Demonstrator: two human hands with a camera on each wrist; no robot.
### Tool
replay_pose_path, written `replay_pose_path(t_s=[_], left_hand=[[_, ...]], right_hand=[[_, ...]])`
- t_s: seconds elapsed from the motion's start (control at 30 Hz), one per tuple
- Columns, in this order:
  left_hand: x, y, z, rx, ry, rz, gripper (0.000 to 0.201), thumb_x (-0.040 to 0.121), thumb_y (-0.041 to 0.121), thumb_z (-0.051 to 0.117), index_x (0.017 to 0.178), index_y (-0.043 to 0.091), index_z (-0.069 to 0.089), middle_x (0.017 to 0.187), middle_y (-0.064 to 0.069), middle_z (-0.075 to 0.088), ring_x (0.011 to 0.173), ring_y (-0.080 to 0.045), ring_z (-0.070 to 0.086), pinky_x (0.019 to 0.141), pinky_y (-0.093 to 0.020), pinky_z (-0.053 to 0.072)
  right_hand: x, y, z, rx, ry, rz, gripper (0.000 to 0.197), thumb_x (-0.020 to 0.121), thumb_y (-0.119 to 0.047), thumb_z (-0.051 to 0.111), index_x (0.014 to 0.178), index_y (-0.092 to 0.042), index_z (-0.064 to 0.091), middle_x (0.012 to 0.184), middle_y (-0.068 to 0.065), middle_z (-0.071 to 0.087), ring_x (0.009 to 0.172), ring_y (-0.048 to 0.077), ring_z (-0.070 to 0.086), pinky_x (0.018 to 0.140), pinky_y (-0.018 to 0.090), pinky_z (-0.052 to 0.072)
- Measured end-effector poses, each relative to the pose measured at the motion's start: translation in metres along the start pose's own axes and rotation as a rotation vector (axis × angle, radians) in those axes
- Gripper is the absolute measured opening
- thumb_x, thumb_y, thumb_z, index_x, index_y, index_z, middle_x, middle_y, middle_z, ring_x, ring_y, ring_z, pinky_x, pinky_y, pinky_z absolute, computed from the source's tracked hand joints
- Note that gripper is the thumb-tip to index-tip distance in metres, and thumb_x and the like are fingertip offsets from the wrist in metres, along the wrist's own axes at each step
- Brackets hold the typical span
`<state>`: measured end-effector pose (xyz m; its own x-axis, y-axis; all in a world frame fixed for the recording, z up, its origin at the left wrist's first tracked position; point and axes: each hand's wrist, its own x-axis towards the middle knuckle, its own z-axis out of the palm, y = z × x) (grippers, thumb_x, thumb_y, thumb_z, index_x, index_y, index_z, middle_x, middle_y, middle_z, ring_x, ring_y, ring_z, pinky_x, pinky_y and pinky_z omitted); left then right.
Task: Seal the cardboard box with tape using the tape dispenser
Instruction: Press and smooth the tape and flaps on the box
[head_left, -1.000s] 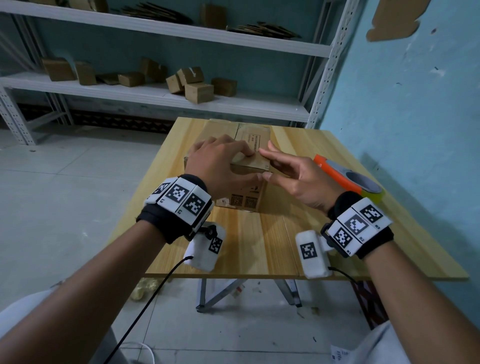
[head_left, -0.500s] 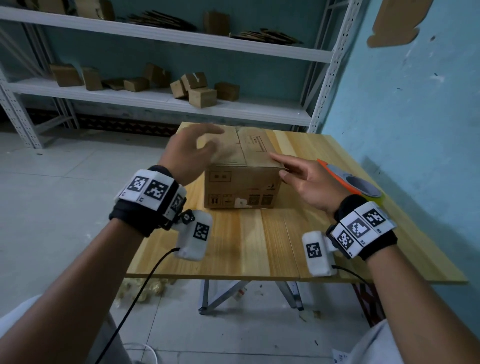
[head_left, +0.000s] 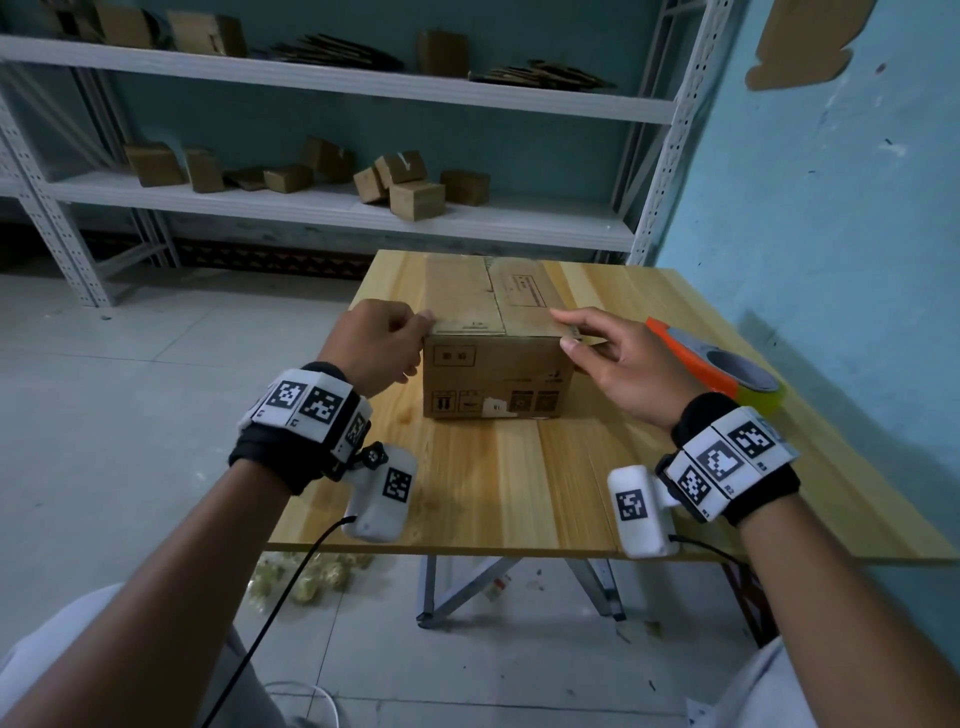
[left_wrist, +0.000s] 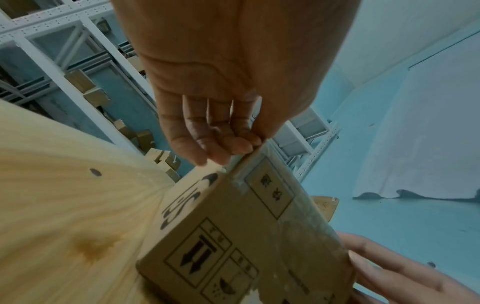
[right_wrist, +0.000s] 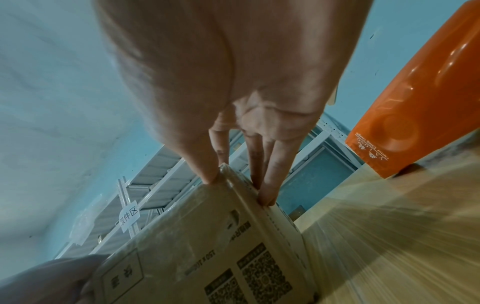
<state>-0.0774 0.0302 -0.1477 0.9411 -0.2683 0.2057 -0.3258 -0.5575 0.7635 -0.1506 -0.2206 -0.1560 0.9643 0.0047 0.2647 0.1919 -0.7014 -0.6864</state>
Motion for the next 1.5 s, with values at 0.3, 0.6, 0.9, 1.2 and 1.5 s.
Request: replay_pose_path(t_s=[0.3, 0.6, 0.9, 1.2, 1.5], left_hand=[[0.0, 0.003, 0.001, -0.057, 0.005, 0.032, 0.039, 0.094, 0.043, 0.051, 0.083, 0.007, 0.062, 0.07, -0.002, 0.065, 0.062, -0.012, 0.062, 0.052, -0.016, 0.045], [-0.002, -0.006, -0.003, 0.081, -0.026, 0.211, 0.035, 0.084, 0.047, 0.06, 0.082, 0.012, 0.059, 0.071, 0.001, 0.066, 0.064, -0.01, 0.064, 0.055, -0.017, 0.048], [-0.001, -0.008, -0.006, 0.132, -0.027, 0.294, 0.027, 0.087, 0.037, 0.062, 0.08, 0.012, 0.058, 0.07, 0.003, 0.065, 0.068, -0.013, 0.064, 0.064, -0.027, 0.054], [0.0, -0.008, -0.007, 0.174, 0.005, 0.304, 0.022, 0.088, 0.032, 0.064, 0.075, 0.016, 0.058, 0.069, 0.005, 0.065, 0.071, -0.012, 0.063, 0.062, -0.021, 0.046], [0.0, -0.008, -0.013, 0.151, -0.082, 0.244, 0.019, 0.087, 0.033, 0.064, 0.078, 0.017, 0.059, 0.08, -0.001, 0.068, 0.08, -0.019, 0.065, 0.078, -0.042, 0.055]], right_hand=[[0.001, 0.003, 0.001, 0.031, 0.014, -0.003, 0.039, 0.1, -0.029, 0.052, 0.139, -0.029, 0.052, 0.147, -0.007, 0.048, 0.134, 0.009, 0.045, 0.113, 0.042, 0.039], [0.001, 0.004, 0.0, 0.016, 0.02, -0.001, 0.04, 0.1, -0.03, 0.051, 0.14, -0.031, 0.05, 0.149, -0.004, 0.047, 0.137, 0.013, 0.044, 0.114, 0.045, 0.038], [-0.001, 0.001, 0.0, 0.007, 0.023, 0.0, 0.041, 0.1, -0.029, 0.053, 0.14, -0.03, 0.05, 0.148, -0.007, 0.047, 0.138, 0.011, 0.041, 0.115, 0.045, 0.035], [-0.001, 0.002, -0.001, 0.012, 0.058, -0.025, 0.04, 0.096, -0.027, 0.059, 0.136, -0.028, 0.056, 0.142, -0.009, 0.053, 0.134, 0.009, 0.046, 0.113, 0.044, 0.039], [-0.002, 0.001, -0.002, -0.009, 0.053, 0.008, 0.046, 0.095, -0.033, 0.059, 0.141, -0.031, 0.051, 0.145, -0.006, 0.051, 0.132, 0.012, 0.048, 0.109, 0.044, 0.043]])
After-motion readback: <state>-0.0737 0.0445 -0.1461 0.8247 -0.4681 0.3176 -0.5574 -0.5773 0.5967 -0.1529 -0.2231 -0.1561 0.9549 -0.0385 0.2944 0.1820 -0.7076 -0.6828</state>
